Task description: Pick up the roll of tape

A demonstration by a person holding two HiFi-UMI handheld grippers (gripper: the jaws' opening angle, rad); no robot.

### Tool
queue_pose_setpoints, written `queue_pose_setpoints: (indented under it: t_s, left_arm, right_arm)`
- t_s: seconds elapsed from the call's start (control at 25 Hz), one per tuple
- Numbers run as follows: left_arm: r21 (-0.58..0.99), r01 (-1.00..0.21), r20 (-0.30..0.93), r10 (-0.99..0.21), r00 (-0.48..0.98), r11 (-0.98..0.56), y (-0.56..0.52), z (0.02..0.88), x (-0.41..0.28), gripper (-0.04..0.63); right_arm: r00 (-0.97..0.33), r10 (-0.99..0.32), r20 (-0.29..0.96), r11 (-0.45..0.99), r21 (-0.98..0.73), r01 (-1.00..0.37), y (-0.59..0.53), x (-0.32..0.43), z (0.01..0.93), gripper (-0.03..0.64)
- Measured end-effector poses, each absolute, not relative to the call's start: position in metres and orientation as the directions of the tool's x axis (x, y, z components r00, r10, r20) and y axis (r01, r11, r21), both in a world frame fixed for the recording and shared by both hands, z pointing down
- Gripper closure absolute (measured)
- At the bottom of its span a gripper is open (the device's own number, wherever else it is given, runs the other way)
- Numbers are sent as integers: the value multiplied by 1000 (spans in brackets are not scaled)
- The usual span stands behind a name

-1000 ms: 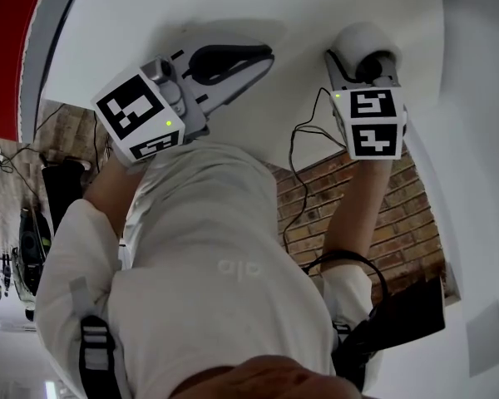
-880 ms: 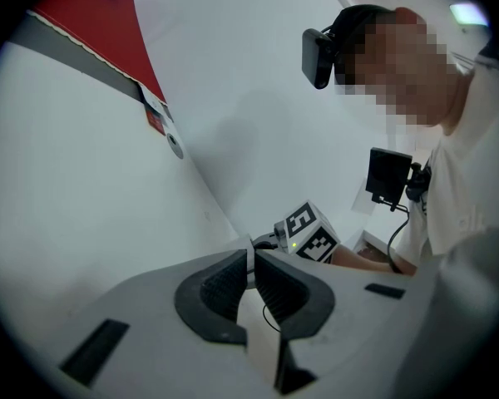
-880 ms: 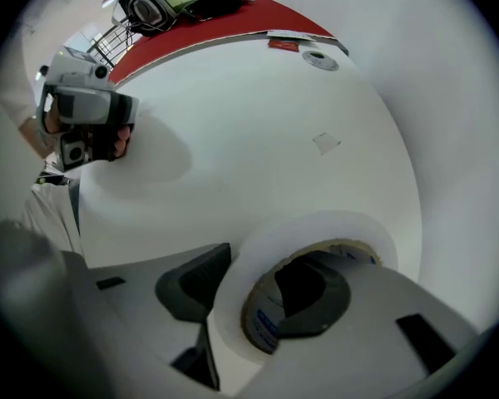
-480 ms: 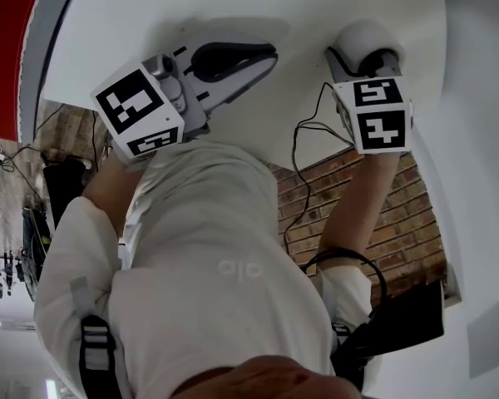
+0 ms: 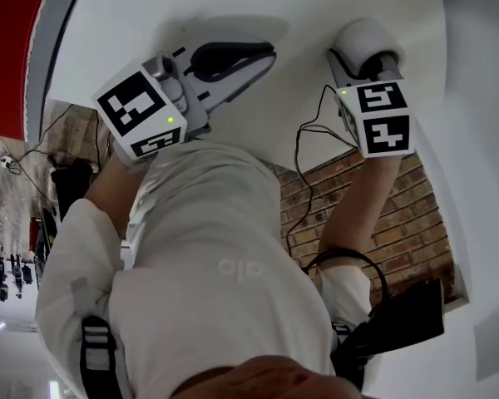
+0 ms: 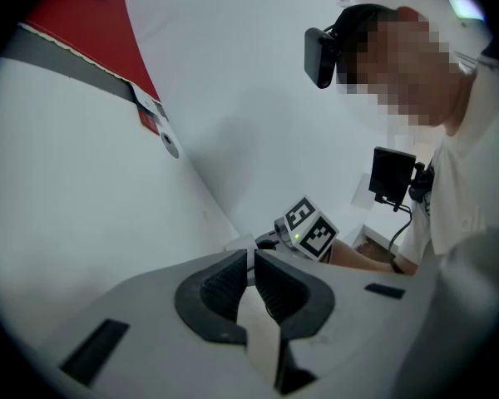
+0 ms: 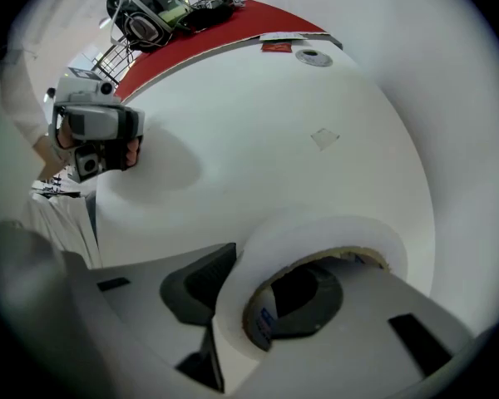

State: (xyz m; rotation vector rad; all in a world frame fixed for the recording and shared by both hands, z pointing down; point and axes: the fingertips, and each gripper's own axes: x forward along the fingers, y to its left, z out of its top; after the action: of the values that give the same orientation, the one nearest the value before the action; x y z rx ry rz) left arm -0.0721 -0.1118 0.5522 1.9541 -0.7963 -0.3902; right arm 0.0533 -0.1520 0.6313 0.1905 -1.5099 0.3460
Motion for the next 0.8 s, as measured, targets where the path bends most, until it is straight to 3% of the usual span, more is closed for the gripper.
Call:
queue_pose_setpoints:
  t_s: [0.8]
  left_arm:
    - [819, -402, 58, -637, 769, -410, -99, 472, -41, 584]
  right_arm:
    - [-327, 105, 939, 861, -251, -442, -122, 38, 529, 502]
